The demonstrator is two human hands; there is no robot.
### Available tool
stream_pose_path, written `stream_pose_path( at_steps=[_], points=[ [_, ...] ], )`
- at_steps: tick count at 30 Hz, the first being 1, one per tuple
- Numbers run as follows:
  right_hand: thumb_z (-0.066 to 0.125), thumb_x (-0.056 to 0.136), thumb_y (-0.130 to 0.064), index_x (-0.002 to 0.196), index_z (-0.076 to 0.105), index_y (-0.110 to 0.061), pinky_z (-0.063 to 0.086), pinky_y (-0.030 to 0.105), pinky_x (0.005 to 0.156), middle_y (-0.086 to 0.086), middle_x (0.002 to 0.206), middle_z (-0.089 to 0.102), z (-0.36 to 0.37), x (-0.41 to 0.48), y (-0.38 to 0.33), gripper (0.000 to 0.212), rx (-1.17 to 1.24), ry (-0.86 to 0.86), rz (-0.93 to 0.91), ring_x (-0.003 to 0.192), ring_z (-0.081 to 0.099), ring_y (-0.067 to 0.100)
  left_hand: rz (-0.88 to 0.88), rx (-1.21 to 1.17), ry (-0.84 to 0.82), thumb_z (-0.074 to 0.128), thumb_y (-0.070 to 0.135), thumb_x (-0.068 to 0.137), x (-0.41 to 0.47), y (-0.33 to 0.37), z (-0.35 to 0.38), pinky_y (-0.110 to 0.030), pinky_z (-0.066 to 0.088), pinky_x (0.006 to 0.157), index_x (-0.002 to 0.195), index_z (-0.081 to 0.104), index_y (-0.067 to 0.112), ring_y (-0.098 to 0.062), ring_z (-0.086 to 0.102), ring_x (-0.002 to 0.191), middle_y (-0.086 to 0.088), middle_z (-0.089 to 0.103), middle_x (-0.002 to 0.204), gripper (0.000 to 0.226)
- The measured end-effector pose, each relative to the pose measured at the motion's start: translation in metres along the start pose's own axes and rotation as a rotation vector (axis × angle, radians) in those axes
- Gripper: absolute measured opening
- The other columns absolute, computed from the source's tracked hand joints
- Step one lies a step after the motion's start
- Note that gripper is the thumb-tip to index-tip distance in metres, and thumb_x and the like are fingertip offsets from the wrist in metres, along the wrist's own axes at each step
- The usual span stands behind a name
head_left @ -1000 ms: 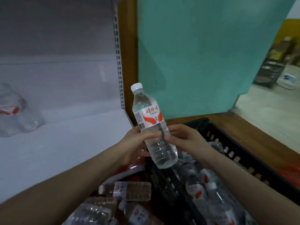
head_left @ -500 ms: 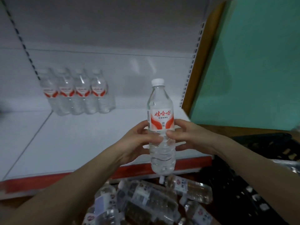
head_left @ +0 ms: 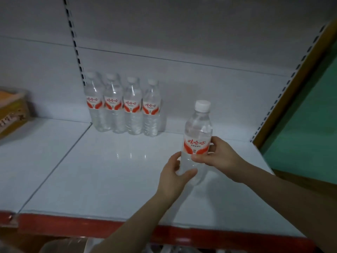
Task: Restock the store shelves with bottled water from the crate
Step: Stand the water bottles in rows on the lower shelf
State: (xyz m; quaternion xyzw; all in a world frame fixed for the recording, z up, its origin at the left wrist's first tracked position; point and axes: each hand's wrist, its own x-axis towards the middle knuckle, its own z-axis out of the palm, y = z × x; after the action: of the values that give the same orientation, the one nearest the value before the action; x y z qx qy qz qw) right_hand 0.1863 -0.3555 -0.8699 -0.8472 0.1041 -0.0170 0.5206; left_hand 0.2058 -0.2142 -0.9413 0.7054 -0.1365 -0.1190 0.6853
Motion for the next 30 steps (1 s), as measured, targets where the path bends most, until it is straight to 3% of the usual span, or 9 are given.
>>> stream_pose_path(
  at_steps=[5,11,15,18,20,23,27,30],
  points=[
    [0.075,0.076,-0.011,0.115,0.048,-0.012,0.049,0.020,0.079,-0.004,0.101,0.062,0.022,0.073,0.008,0.047,0.100,0.014,-0.094,0.098,0.060,0.014,0.094,0.052,0.159,0.063,0.012,0.086,0.066,-0.018,-0.006,-0.021,0.043,0.092,0.121,0.047,0.035,-0.006,0.056,0.106,0.015,0.058,0.115,0.045],
    [0.073,0.077,-0.011,0.120,0.048,-0.010,0.047,0.017,0.076,-0.003,0.105,0.060,0.037,0.137,0.013,0.050,0.103,0.007,-0.162,0.096,0.059,0.012,0.041,0.086,0.295,0.062,0.018,0.088,0.123,-0.036,-0.017,-0.025,0.038,0.099,0.136,0.046,0.016,-0.016,0.052,0.121,0.002,0.055,0.133,0.051],
    [0.072,0.078,-0.011,0.121,0.048,-0.010,0.046,0.017,0.072,-0.002,0.106,0.060,0.037,0.170,0.014,0.050,0.099,-0.008,-0.177,0.097,0.059,0.012,-0.095,0.059,0.460,0.070,0.026,0.082,0.152,-0.039,-0.017,-0.027,0.041,0.093,0.125,0.055,0.005,-0.025,0.056,0.115,-0.009,0.062,0.122,0.051],
    [0.070,0.080,-0.013,0.115,0.046,-0.016,0.045,0.014,0.071,-0.006,0.104,0.059,0.036,0.188,0.010,0.042,0.059,-0.060,-0.179,0.097,0.057,0.009,-0.210,0.050,0.568,0.072,0.035,0.078,0.170,-0.038,-0.014,-0.026,0.041,0.076,0.106,0.062,-0.003,-0.031,0.060,0.101,-0.017,0.066,0.104,0.048],
    [0.067,0.083,-0.011,0.107,0.045,-0.020,0.045,0.008,0.061,-0.013,0.095,0.058,0.035,0.199,0.008,0.034,0.036,-0.109,-0.170,0.087,0.056,-0.001,-0.246,0.040,0.598,0.073,0.038,0.077,0.179,-0.038,-0.012,-0.028,0.042,0.077,0.102,0.062,-0.002,-0.029,0.060,0.097,-0.013,0.065,0.100,0.048],
    [0.064,0.085,-0.008,0.090,0.046,-0.029,0.045,0.006,0.055,-0.017,0.088,0.057,0.035,0.209,0.005,0.029,0.002,-0.141,-0.171,0.077,0.055,-0.006,-0.277,0.028,0.611,0.072,0.036,0.078,0.188,-0.038,-0.012,-0.026,0.037,0.070,0.081,0.057,0.007,-0.023,0.054,0.079,-0.003,0.057,0.076,0.034],
    [0.066,0.084,-0.011,0.112,0.053,-0.016,0.042,0.012,0.062,-0.007,0.099,0.062,0.039,0.219,0.004,0.031,-0.059,-0.104,-0.185,0.080,0.055,-0.003,-0.337,0.011,0.643,0.071,0.039,0.078,0.193,-0.040,-0.011,-0.025,0.032,0.066,0.061,0.046,0.013,-0.020,0.047,0.071,0.003,0.045,0.059,0.041],
    [0.064,0.086,-0.013,0.120,0.055,-0.011,0.042,0.012,0.064,0.000,0.108,0.063,0.043,0.219,0.004,0.035,-0.078,-0.105,-0.164,0.084,0.056,0.002,-0.344,0.000,0.654,0.071,0.043,0.077,0.195,-0.043,-0.012,-0.026,0.032,0.065,0.064,0.049,0.009,-0.024,0.048,0.072,-0.003,0.049,0.062,0.043]
  ],
)
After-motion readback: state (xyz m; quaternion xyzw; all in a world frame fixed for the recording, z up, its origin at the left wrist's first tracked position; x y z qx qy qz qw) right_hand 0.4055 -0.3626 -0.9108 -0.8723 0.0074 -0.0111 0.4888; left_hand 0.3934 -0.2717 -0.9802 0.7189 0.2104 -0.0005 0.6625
